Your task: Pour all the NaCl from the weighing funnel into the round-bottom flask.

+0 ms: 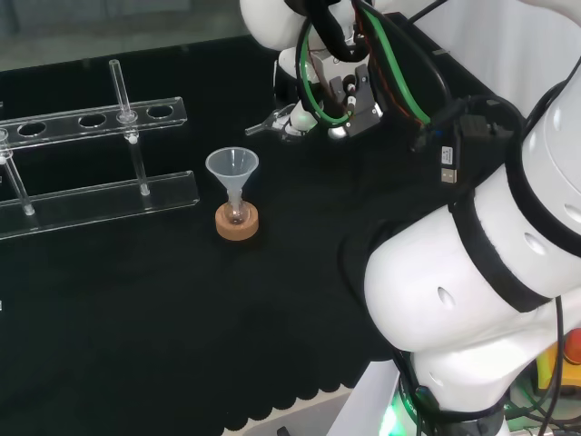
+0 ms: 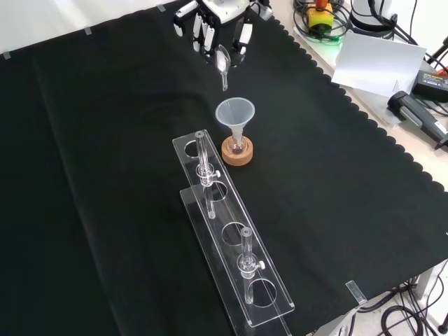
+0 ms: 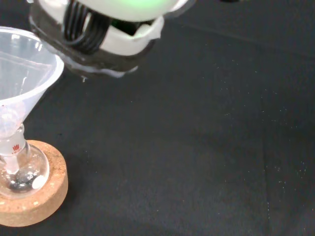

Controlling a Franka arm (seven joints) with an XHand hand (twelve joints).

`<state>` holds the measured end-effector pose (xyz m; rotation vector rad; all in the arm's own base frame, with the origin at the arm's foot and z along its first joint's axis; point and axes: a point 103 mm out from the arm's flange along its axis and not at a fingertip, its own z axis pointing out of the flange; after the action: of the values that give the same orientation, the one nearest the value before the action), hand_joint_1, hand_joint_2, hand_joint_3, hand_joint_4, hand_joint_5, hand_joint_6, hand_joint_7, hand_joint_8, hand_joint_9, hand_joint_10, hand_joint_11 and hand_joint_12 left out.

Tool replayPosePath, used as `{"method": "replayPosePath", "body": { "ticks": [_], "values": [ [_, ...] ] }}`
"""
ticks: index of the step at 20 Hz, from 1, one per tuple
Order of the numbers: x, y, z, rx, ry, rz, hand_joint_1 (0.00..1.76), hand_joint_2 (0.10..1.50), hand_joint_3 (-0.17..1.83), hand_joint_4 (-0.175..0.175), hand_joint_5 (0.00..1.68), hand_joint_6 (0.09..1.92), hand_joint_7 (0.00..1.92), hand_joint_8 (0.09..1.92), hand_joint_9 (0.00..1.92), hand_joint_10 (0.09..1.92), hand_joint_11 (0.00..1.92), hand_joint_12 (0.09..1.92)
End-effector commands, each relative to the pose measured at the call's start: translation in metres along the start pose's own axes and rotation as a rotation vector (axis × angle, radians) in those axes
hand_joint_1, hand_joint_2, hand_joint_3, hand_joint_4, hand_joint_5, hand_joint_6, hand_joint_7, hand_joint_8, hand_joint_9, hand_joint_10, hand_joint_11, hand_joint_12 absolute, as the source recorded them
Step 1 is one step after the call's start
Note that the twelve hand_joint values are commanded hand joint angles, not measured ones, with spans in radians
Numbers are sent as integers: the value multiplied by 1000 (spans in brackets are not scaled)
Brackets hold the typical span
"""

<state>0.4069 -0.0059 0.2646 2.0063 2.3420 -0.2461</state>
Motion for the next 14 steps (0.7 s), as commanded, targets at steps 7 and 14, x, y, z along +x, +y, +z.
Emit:
{"method": "replayPosePath", "body": {
  "ticks": [7,14],
  "values": [
    [-2,1,-8,19,-29,-35,1135,641,590,175,1430,335,1657,87,1195,115,0,1534],
    [-16,1,-15,40,-75,-68,1135,639,595,175,1430,337,1659,87,1193,113,0,1530]
  ]
}}
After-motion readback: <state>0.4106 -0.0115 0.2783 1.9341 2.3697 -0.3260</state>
